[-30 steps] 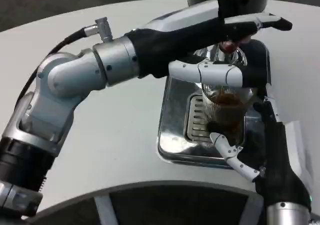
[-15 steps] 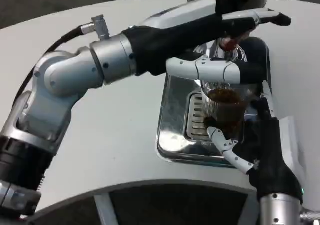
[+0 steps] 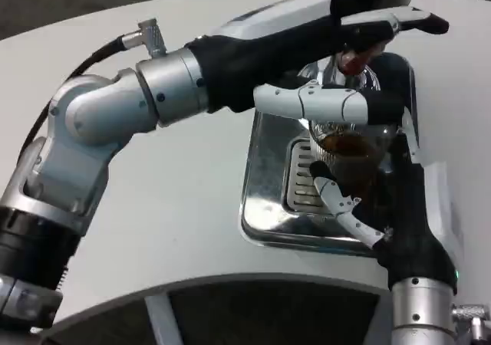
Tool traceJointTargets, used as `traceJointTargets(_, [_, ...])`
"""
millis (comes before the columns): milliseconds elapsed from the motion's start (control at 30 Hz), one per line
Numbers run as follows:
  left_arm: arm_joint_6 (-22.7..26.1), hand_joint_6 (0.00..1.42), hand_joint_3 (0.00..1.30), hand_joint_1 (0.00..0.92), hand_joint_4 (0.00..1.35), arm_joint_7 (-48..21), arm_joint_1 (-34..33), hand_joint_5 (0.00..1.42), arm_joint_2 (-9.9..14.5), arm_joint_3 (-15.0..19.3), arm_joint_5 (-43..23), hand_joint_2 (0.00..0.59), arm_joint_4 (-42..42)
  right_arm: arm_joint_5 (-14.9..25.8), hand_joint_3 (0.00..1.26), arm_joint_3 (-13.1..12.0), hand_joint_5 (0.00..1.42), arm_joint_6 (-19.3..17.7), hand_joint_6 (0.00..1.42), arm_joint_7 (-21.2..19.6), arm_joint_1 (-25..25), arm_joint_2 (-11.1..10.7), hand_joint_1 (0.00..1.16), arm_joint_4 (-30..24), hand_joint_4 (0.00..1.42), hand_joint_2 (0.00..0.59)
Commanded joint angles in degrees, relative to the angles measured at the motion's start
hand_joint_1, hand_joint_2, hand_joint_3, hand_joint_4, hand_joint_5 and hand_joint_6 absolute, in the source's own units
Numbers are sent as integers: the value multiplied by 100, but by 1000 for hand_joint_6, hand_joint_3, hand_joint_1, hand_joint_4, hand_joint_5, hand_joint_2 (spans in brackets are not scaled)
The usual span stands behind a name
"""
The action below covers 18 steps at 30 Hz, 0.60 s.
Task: Grasp the cup under the faucet to collect the drink, then remove the cup.
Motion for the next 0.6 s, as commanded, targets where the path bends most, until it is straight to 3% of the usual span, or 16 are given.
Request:
traceJointTargets(33, [51, 147, 115, 0, 0, -197, 78, 37, 150, -54, 113, 113, 116, 64, 47, -5, 155, 63, 178, -72, -80, 199, 667, 62, 67, 253])
traceJointTargets(600, [37, 157, 115, 0, 0, -182, 63, 38, 171, 8, 105, 114, 162, 145, 47, 1, 149, 211, 174, -51, -410, 188, 667, 366, 67, 253])
